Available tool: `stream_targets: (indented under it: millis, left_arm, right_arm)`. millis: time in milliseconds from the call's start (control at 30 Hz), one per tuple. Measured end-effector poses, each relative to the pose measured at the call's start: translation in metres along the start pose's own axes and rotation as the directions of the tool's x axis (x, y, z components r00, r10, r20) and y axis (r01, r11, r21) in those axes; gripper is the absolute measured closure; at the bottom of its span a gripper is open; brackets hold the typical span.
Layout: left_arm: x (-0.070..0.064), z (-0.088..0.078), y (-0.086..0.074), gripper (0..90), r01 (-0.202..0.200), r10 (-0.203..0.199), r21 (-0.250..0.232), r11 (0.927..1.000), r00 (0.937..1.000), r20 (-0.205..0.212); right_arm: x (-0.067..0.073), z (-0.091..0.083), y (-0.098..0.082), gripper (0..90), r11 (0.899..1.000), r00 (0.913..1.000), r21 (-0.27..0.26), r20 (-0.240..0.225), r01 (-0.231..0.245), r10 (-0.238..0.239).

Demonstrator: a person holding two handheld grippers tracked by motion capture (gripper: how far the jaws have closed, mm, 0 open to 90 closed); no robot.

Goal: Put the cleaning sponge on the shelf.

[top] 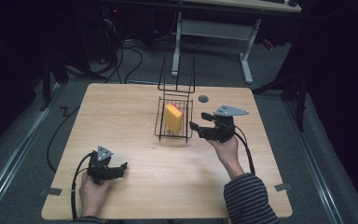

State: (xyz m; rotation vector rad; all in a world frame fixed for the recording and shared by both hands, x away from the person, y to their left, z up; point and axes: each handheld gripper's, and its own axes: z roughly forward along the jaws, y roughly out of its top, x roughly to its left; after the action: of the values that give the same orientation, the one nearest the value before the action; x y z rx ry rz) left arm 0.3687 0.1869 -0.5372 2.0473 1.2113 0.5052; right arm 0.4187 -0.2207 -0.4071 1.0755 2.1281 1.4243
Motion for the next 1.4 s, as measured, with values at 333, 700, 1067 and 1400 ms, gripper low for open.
stream_targets:
  millis: [333, 700, 1067, 1400]
  left_arm:
    - [0.0, 0.0, 0.0, 16.7, 0.0, 0.0, 0.0, 1.0, 1.0, 0.0]
    - [0.0, 0.0, 0.0, 16.6, 0.0, 0.0, 0.0, 1.0, 1.0, 0.0]
    - [0.0, 0.0, 0.0, 16.7, 0.0, 0.0, 0.0, 1.0, 1.0, 0.0]
    - [0.0, 0.0, 0.0, 16.7, 0.0, 0.0, 0.0, 1.0, 1.0, 0.0]
  right_arm:
    - [-0.008, -0.019, -0.004, 33.3, 1.0, 0.9996, -0.018, 0.013, -0.025, 0.026]
    - [-0.006, -0.036, -0.003, 33.4, 0.999, 0.9997, -0.036, 0.023, -0.003, 0.003]
    - [-0.005, -0.047, -0.003, 34.2, 0.999, 0.9989, -0.038, 0.046, 0.005, -0.003]
    - [-0.003, -0.064, -0.004, 35.1, 0.998, 0.9983, -0.064, 0.059, -0.002, 0.006]
